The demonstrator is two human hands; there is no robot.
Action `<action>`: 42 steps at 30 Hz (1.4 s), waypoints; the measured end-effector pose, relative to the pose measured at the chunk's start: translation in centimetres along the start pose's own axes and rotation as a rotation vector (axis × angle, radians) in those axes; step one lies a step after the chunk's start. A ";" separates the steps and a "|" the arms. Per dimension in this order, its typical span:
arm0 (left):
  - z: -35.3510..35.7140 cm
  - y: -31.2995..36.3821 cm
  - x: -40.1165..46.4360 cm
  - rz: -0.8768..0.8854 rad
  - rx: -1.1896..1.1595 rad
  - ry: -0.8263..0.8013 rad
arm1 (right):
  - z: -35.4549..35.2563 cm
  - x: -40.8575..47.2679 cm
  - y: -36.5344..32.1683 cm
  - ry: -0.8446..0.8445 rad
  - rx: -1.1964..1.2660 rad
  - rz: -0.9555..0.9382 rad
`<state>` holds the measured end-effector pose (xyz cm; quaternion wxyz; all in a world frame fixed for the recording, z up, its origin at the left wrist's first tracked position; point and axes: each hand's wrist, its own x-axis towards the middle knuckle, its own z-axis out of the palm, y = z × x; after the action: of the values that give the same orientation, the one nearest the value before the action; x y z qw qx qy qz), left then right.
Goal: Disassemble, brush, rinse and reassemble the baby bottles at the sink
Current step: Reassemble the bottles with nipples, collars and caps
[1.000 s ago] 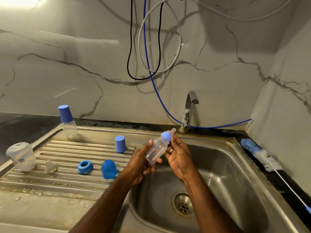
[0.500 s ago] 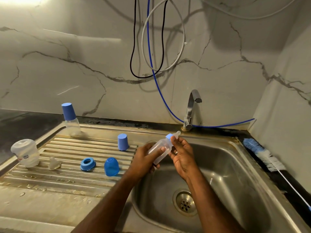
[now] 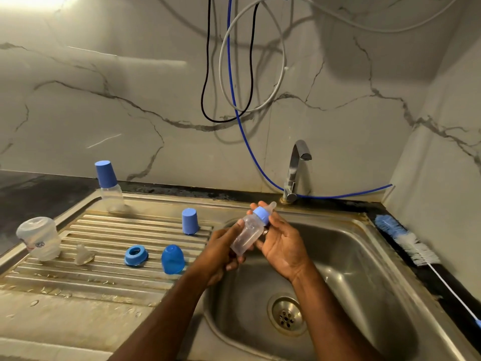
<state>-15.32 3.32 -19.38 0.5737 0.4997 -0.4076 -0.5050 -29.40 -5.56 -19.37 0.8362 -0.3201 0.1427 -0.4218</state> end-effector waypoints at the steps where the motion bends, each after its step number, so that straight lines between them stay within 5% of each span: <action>1: -0.2 0.1 0.1 -0.022 -0.026 -0.007 | 0.2 0.0 0.0 0.025 -0.073 -0.038; 9: 0.6 -0.3 -0.4 0.029 0.261 -0.138 | 0.4 0.2 0.5 0.155 -0.200 -0.139; 15: -0.1 -0.3 0.3 -0.044 0.012 -0.037 | 0.0 -0.4 0.1 -0.033 0.097 0.017; 20: -0.8 -0.2 0.6 -0.145 -0.228 -0.119 | 0.4 -0.1 0.1 0.030 -0.180 -0.069; 25: -0.4 0.0 0.1 -0.217 -0.116 -0.219 | 0.0 -0.2 0.2 0.053 -0.195 -0.095; 29: 0.5 0.0 0.0 -0.137 0.009 -0.128 | 0.4 -0.4 0.0 -0.023 -0.080 -0.061; 36: -0.5 -0.1 0.5 -0.367 -0.503 -0.166 | 0.7 -0.8 -0.2 -0.132 0.018 0.012; 42: -0.1 -0.4 0.8 -0.110 -0.260 -0.103 | 1.3 -0.5 0.0 0.016 -0.033 -0.082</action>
<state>-15.19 2.50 -19.80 0.5835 0.4162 -0.3396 -0.6091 -29.03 -4.67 -18.44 0.8118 -0.3358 0.1432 -0.4558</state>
